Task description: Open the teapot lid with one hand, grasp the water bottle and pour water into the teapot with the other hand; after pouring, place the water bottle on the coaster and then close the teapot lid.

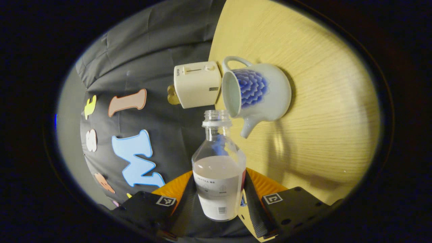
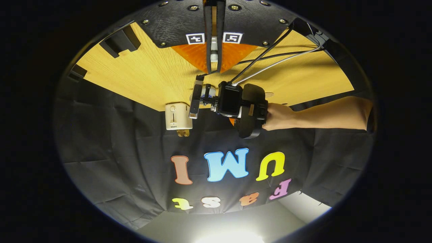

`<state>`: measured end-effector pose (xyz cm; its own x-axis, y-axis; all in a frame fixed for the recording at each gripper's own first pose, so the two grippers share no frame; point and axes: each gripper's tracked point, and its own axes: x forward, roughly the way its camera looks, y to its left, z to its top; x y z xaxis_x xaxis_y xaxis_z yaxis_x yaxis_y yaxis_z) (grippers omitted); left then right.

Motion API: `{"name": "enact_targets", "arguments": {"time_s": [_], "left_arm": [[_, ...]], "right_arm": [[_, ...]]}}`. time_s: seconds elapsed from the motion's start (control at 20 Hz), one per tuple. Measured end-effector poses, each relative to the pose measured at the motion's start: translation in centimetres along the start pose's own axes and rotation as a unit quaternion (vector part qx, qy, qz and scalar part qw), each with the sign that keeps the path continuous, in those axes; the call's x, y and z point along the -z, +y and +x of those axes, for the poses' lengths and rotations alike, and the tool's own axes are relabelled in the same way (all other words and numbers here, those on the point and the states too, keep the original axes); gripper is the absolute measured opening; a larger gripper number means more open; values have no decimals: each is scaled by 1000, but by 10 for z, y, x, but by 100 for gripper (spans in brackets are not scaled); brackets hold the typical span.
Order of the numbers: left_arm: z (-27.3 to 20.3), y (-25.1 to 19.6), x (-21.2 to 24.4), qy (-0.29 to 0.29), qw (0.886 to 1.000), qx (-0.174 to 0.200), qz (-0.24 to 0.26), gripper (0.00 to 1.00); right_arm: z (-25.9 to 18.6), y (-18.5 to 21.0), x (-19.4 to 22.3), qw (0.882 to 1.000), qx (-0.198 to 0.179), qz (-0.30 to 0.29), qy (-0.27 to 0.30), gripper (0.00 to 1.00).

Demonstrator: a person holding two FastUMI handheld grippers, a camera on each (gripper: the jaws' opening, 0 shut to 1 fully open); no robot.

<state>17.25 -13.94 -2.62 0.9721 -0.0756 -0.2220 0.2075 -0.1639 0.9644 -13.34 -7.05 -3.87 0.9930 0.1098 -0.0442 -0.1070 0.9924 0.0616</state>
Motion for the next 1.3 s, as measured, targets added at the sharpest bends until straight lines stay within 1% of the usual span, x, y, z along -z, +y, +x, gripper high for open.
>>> {"name": "enact_targets", "arguments": {"time_s": [0.35,0.65,0.8,1.05,1.3], "left_arm": [[-4,0,1,8,999,15,50,86],[-1,11,-5,7,996,11,88,86],[0,11,-4,9,993,19,112,86],[-1,16,-4,8,991,24,130,86],[-1,26,-9,6,988,17,154,86]], "right_arm": [[1,-3,3,1000,2,0,5,5],[2,-4,7,1000,1,1,12,5],[3,-4,7,1000,0,1,14,5],[3,-1,5,1000,-6,-2,12,5],[4,-4,9,1000,-5,-3,18,5]]}}
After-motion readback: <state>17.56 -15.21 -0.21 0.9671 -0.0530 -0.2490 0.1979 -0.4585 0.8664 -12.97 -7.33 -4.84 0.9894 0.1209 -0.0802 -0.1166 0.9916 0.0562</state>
